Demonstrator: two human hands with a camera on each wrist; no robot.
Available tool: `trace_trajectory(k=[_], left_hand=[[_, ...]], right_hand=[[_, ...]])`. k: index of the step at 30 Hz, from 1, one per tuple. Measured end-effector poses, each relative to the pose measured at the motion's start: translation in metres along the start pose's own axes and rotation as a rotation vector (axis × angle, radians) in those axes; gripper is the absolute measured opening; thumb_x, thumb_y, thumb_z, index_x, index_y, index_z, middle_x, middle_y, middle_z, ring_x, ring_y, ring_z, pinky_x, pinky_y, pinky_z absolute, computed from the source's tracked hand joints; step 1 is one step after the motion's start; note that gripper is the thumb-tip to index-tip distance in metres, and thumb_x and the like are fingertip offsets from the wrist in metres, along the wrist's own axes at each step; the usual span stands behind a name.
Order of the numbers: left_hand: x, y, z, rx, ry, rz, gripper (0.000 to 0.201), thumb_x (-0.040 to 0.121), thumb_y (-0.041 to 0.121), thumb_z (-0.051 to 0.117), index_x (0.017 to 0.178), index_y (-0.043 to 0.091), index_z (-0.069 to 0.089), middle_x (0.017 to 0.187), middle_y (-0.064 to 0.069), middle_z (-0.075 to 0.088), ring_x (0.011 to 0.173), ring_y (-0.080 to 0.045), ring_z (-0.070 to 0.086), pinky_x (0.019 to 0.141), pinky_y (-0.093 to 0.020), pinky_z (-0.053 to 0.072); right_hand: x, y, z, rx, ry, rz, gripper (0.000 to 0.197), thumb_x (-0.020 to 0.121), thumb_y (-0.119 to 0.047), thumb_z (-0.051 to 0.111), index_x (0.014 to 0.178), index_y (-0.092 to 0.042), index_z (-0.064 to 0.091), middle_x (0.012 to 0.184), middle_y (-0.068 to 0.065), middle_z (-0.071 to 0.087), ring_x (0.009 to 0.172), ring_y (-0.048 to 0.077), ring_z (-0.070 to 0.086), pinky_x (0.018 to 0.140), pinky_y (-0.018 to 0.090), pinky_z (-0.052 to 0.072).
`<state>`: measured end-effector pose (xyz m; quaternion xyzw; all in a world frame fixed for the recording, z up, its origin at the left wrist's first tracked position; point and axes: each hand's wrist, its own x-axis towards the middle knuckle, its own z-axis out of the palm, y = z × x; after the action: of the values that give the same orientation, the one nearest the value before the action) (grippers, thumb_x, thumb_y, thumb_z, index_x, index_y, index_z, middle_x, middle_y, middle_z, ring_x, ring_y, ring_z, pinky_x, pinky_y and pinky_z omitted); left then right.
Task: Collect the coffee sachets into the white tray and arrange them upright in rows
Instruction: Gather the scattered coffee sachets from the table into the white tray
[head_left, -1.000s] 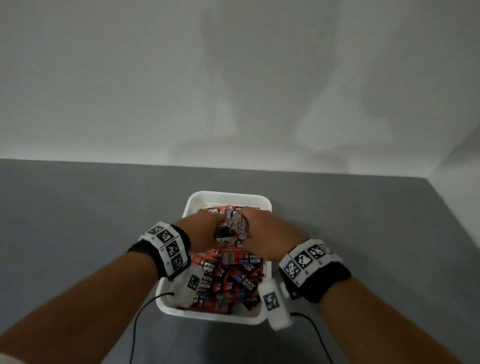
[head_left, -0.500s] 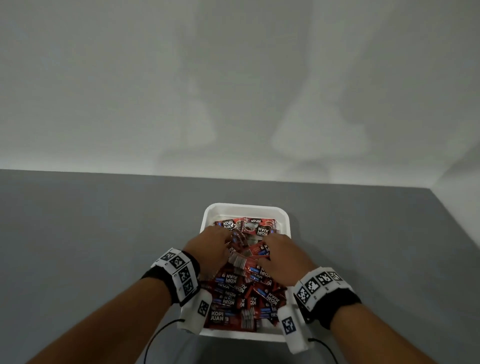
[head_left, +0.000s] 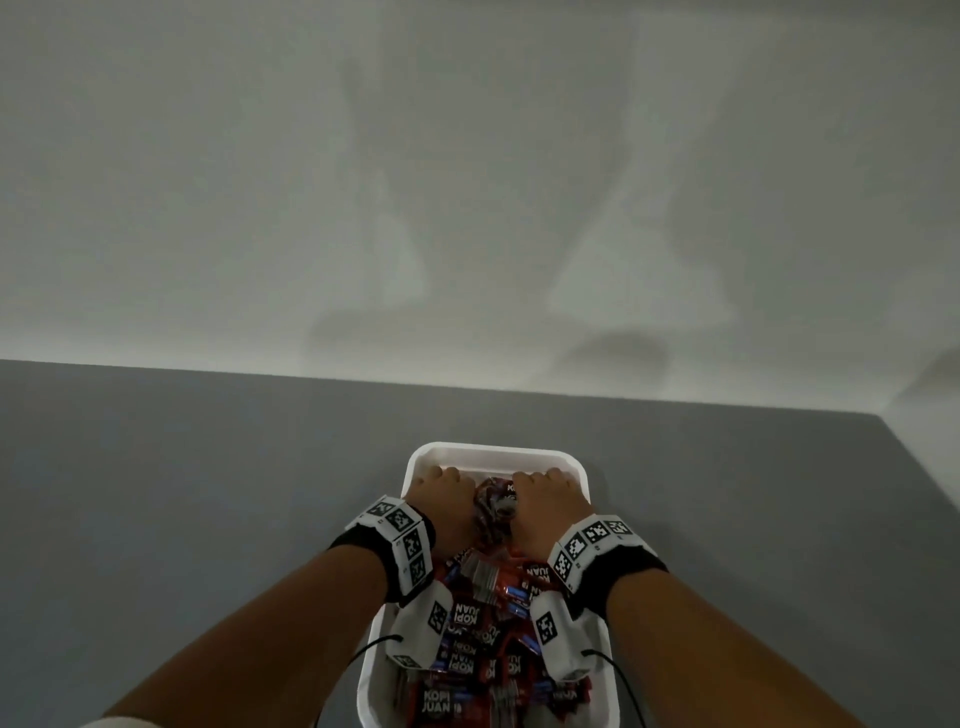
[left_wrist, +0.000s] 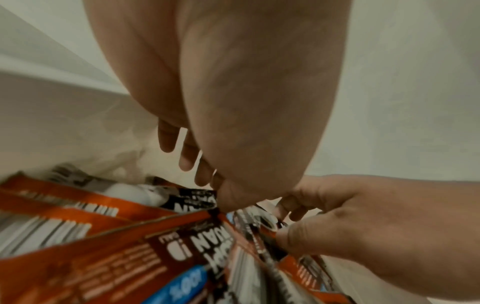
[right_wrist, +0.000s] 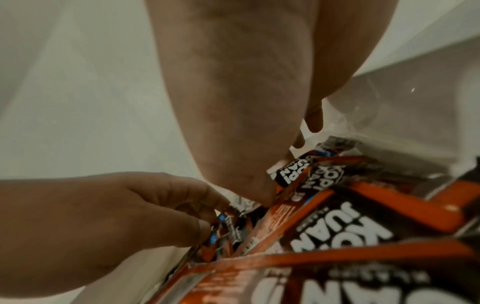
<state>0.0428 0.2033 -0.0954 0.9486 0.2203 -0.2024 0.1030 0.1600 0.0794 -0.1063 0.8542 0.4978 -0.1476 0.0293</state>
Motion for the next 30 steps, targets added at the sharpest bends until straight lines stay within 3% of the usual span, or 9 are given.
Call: trace_trajectory(k=[3,7,11,13,18,20,24,27,30], left_hand=[[0.0,0.001,0.001,-0.014,-0.022,-0.015,0.043,0.098,0.031,0.047,0.136,0.012,0.051,0.139,-0.015,0.047,0.135,-0.035,0.041,0.113,-0.046,0.033],[0.001,0.003,-0.001,-0.151,-0.014,0.006,0.034,0.095,0.028,0.051,0.125,0.014,0.056,0.129,-0.007,0.059,0.123,-0.028,0.055,0.108,-0.043,0.035],[-0.002,0.005,-0.001,-0.204,-0.013,0.015,0.037,0.091,0.035,0.058,0.122,0.015,0.053,0.124,-0.003,0.059,0.118,-0.026,0.057,0.104,-0.042,0.038],[-0.003,0.004,-0.002,-0.23,-0.011,0.018,0.037,0.09,0.038,0.061,0.118,0.015,0.052,0.12,-0.002,0.062,0.115,-0.025,0.06,0.104,-0.042,0.039],[-0.005,0.001,-0.001,-0.337,-0.012,-0.003,0.06,0.087,0.036,0.07,0.137,0.015,0.044,0.126,-0.002,0.064,0.117,-0.023,0.061,0.103,-0.038,0.046],[-0.01,0.0,-0.005,-0.402,-0.023,0.026,0.059,0.087,0.029,0.072,0.137,0.01,0.047,0.122,-0.006,0.067,0.112,-0.022,0.064,0.095,-0.032,0.051],[-0.023,0.002,-0.011,-0.369,-0.063,0.133,0.027,0.088,0.026,0.069,0.107,0.006,0.067,0.105,-0.008,0.071,0.097,-0.025,0.067,0.086,-0.037,0.054],[-0.035,0.002,-0.011,-0.368,-0.177,0.15,0.044,0.084,0.035,0.077,0.12,0.017,0.062,0.114,0.0,0.067,0.103,-0.02,0.064,0.086,-0.031,0.051],[-0.043,0.003,-0.007,-0.276,-0.177,0.205,0.057,0.078,0.039,0.083,0.125,0.018,0.058,0.117,0.001,0.065,0.106,-0.018,0.062,0.089,-0.031,0.051]], right_hand=[[0.0,0.003,0.003,-0.07,-0.029,0.017,0.048,0.092,-0.039,0.052,0.131,-0.012,0.051,0.131,0.011,0.052,0.123,0.032,0.045,0.112,0.045,0.031],[0.001,0.004,0.003,-0.03,-0.035,-0.002,0.044,0.086,-0.035,0.058,0.125,-0.014,0.056,0.129,0.01,0.047,0.123,0.033,0.044,0.111,0.044,0.033],[0.0,0.002,0.001,0.065,-0.048,0.017,0.047,0.086,-0.032,0.06,0.127,-0.014,0.047,0.127,0.009,0.053,0.121,0.033,0.052,0.105,0.045,0.042],[0.001,0.003,0.001,0.07,-0.047,0.026,0.048,0.086,-0.032,0.06,0.128,-0.015,0.046,0.127,0.009,0.057,0.121,0.033,0.052,0.106,0.046,0.04],[-0.003,-0.001,-0.006,-0.001,-0.131,0.024,0.044,0.087,-0.035,0.059,0.127,-0.016,0.055,0.125,0.009,0.057,0.123,0.031,0.049,0.109,0.046,0.035],[-0.009,-0.002,-0.014,0.056,-0.132,0.0,0.037,0.086,-0.033,0.06,0.119,-0.016,0.06,0.118,0.007,0.059,0.113,0.03,0.057,0.1,0.042,0.045],[-0.03,0.0,-0.025,0.234,-0.233,-0.038,0.033,0.088,-0.038,0.064,0.114,-0.019,0.056,0.104,0.001,0.063,0.094,0.023,0.063,0.079,0.034,0.051],[-0.049,0.001,-0.03,0.278,-0.282,-0.107,0.048,0.082,-0.043,0.074,0.12,-0.02,0.055,0.106,0.0,0.066,0.092,0.02,0.065,0.078,0.033,0.054],[-0.059,-0.001,-0.029,0.192,-0.268,-0.153,0.038,0.081,-0.031,0.077,0.112,-0.015,0.062,0.102,0.003,0.068,0.091,0.022,0.068,0.075,0.032,0.056]])
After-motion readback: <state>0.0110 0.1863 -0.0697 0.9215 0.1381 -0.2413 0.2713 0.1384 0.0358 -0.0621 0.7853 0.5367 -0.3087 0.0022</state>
